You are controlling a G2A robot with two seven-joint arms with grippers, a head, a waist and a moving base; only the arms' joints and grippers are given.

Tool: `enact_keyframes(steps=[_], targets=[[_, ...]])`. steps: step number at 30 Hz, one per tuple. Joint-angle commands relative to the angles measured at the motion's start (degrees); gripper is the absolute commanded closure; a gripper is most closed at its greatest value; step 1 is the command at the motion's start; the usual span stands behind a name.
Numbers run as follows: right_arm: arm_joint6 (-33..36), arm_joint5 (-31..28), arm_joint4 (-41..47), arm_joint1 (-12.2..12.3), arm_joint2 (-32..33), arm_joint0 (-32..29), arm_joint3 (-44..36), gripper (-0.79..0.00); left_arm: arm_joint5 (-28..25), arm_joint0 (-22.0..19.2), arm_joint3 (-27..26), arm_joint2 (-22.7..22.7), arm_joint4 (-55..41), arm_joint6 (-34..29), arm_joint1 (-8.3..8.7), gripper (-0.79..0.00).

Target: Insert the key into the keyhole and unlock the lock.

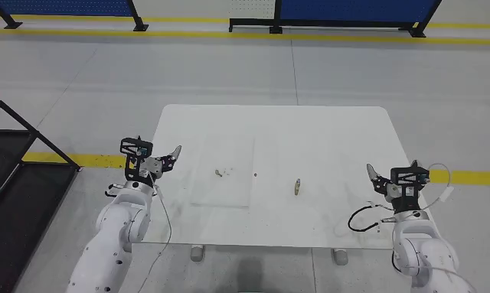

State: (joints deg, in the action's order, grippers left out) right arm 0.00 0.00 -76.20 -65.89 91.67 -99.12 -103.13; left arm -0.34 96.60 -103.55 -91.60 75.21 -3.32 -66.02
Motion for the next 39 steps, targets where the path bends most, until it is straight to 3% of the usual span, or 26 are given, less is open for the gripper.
enact_keyframes(steps=[1, 5, 10, 20, 29, 39], targets=[[0.00, 0.00, 0.00, 0.00, 0.00, 0.00, 0.00, -0.785, -0.66, -0.88, -0.74, 0.05, -1.41, -2.53, -0.05, -0.785], [0.00, 0.00, 0.00, 0.00, 0.00, 0.00, 0.00, -0.785, -1.66, -3.18, -2.25, 0.15, -4.12, -10.13, -0.09, -0.785], [0.00, 0.00, 0.00, 0.00, 0.00, 0.00, 0.00, -0.785, -1.59, -7.87, -3.43, 1.05, -8.16, -24.99, -0.12, -0.785], [0.00, 0.00, 0.00, 0.00, 0.00, 0.00, 0.00, -0.785, -1.76, -17.69, -0.59, 4.44, -17.75, -46.29, -0.30, -0.785], [0.00, 0.00, 0.00, 0.00, 0.00, 0.00, 0.00, -0.785, -0.71, -23.54, 5.46, 7.62, -27.11, -58.05, -0.53, -0.785], [0.00, 0.00, 0.00, 0.00, 0.00, 0.00, 0.00, -0.785, 1.17, -28.84, 14.51, 10.89, -34.81, -63.55, -0.88, -0.785]])
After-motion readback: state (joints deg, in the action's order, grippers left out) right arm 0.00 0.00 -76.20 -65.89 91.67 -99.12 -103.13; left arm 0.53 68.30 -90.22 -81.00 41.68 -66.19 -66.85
